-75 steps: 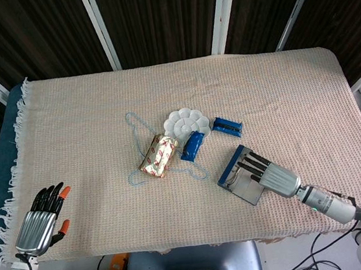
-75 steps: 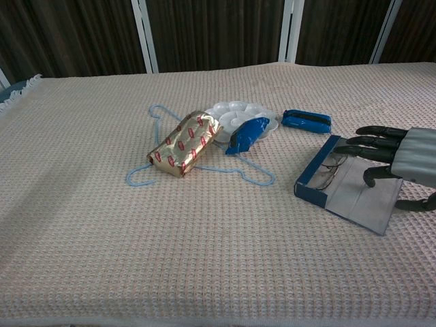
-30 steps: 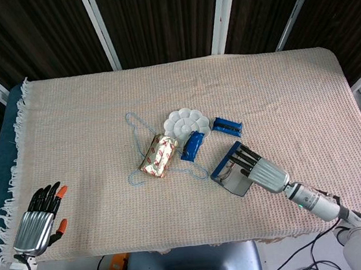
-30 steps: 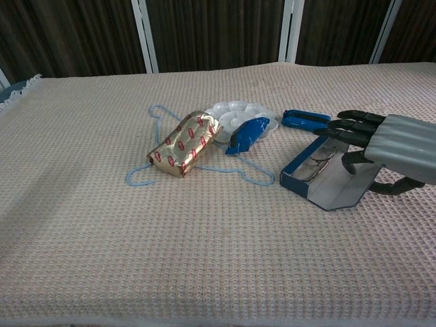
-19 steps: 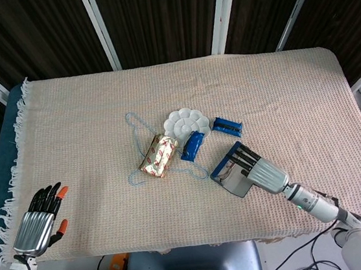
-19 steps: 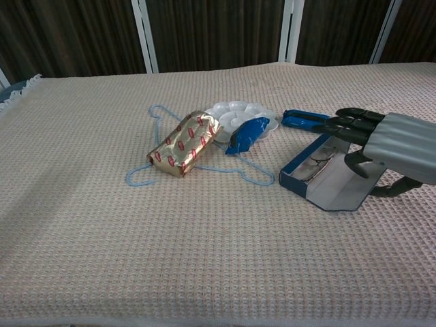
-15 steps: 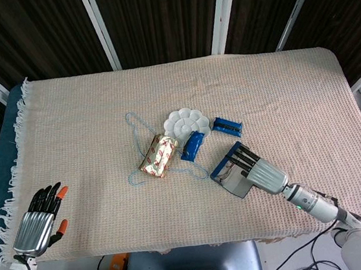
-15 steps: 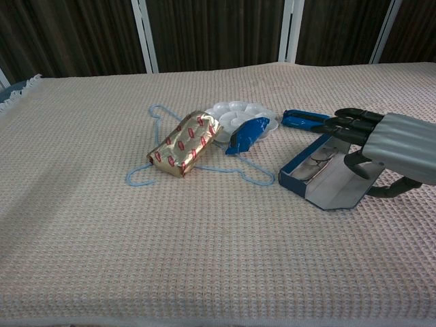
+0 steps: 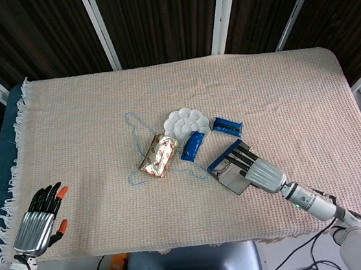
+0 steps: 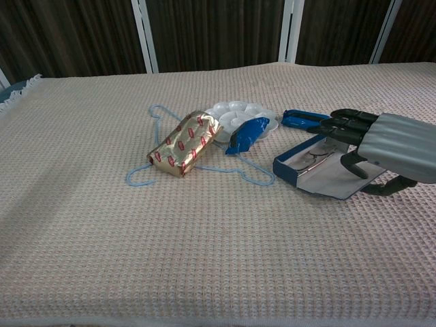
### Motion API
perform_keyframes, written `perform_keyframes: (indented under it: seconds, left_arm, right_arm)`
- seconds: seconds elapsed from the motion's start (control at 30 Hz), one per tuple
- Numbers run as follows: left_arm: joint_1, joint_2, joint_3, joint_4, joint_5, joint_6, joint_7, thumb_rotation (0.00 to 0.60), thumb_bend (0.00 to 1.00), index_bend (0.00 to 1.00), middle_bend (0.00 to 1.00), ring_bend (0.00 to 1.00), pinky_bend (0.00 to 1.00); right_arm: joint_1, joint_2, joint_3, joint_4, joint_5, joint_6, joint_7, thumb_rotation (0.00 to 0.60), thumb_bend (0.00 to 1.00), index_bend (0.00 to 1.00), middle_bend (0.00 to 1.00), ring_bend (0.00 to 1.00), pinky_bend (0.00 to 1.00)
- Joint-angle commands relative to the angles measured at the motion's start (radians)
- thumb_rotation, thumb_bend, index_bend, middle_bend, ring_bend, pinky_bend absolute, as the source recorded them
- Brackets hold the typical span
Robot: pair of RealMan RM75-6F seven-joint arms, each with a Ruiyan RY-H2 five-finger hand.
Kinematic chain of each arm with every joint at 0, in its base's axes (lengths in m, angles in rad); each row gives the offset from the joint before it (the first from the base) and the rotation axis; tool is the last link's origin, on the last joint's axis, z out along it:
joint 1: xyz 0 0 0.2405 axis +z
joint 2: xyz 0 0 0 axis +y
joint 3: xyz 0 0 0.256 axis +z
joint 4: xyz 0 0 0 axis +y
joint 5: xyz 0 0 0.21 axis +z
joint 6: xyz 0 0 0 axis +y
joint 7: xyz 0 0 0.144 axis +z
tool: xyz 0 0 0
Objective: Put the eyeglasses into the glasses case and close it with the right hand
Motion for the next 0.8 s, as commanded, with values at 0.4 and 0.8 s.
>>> perform_keyframes:
  seconds: [0.4,0.8]
  left_arm:
    - [-0.001,0.002,0.002,-0.001,0.003,-0.003,-0.001,0.6,0.38,0.0,0.0,0.0,0.1]
    - [0.004,0.014,0.007,-0.002,0.019,0.013,-0.03,0.6,0.38,0.0,0.0,0.0,0.1]
  right_arm:
    - [0.04,0.077,-0.027,-0.107,-0.037,0.019,-0.002,0.6,0.67,0.75,0.11,0.0,0.0]
    - [-0.046,0.205,-0.103,-0.347,-0.095,0.055,-0.129,0.6,0.68,0.75,0.11,0.0,0.0]
